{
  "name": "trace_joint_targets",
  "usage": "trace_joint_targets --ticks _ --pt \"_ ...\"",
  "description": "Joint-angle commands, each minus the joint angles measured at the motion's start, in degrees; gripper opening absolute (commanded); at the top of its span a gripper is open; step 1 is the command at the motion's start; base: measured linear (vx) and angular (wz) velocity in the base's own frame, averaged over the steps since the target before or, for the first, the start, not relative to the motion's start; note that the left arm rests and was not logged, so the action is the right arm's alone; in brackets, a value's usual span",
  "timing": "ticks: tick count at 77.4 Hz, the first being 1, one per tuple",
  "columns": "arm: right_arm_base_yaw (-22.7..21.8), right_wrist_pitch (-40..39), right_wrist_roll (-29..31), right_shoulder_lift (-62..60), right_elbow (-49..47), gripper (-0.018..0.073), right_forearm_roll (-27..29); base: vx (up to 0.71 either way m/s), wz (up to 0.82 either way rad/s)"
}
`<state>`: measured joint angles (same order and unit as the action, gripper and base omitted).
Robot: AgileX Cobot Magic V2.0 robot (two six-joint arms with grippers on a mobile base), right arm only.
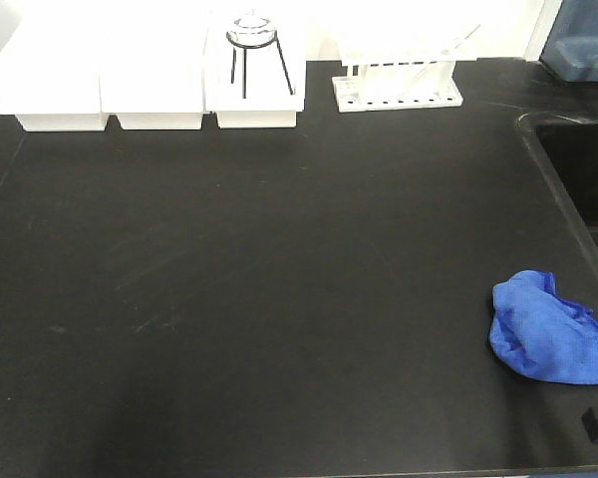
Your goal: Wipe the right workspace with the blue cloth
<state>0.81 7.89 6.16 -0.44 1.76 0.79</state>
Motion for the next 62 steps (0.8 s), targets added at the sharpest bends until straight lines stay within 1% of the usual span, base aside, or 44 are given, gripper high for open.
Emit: trace_joint_targets --ticks 1,5,8,15,22,33,40,50,55,62 --pt "0.0 -9.8 0.0 -0.6 0.6 -0.0008 0.0 0.0 0.0" --pt "0.0 -14.0 0.0 -0.6 -0.4 -0.0008 0.0 0.0 0.0" --pt "0.0 -15.7 0.3 -0.6 -1.9 -0.0008 0.0 0.0 0.0" --pt "0.0 -15.1 0.6 1.2 -7.9 -0.0008 -0.2 0.0 0.0" --pt "0.0 -10.6 0.6 7.2 -15.7 -0.0008 -0.2 0.0 0.0" --pt "0.0 -2.0 0.6 21.5 -29.5 -0.0008 -0.2 0.0 0.0" --pt "0.0 3.6 0.4 30.7 -36.3 -0.0008 -0.2 0.0 0.0" --pt "0.0 8.8 0.2 40.1 -41.4 -0.0008 0.5 0.0 0.0" --pt "0.0 9.7 0.1 43.4 -42.4 -0.0008 0.5 0.0 0.0" --pt "0.0 10.4 0.0 46.1 -42.6 -0.0008 2.1 0.0 0.0"
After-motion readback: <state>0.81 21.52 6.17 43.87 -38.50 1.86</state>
